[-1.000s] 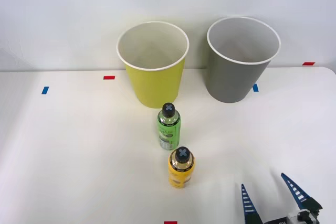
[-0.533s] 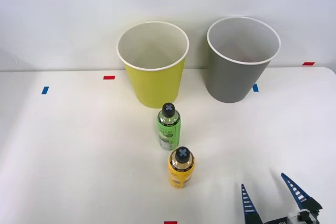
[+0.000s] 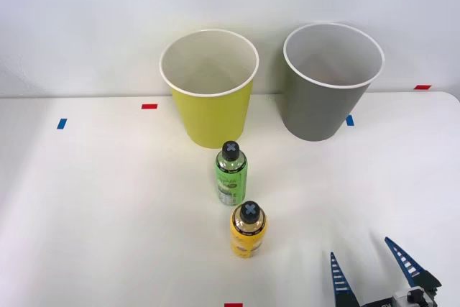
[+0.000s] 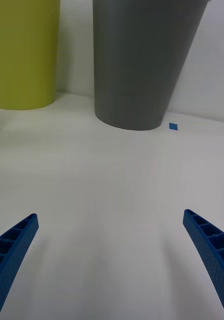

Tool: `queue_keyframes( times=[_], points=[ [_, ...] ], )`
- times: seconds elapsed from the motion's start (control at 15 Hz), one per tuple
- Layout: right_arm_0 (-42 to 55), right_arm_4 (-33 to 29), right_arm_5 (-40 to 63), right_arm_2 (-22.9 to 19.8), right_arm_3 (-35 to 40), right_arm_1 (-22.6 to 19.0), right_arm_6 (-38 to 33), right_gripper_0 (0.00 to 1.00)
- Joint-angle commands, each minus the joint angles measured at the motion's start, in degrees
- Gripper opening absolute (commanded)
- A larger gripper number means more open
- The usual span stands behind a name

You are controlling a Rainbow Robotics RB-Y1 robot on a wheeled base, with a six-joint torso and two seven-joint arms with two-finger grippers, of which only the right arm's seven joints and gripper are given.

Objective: Put cans in the gray bin, plastic bottles in the light green bin

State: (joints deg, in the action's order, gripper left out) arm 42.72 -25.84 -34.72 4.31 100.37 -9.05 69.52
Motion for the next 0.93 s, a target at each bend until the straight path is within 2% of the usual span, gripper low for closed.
queue_keyframes(
  times=[0.07, 0.93],
  points=[
    [0.0, 0.0, 0.0, 0.0, 0.0, 0.0, 0.0, 1.0],
    [0.0, 0.0, 0.0, 0.0, 0.0, 0.0, 0.0, 1.0]
  ],
)
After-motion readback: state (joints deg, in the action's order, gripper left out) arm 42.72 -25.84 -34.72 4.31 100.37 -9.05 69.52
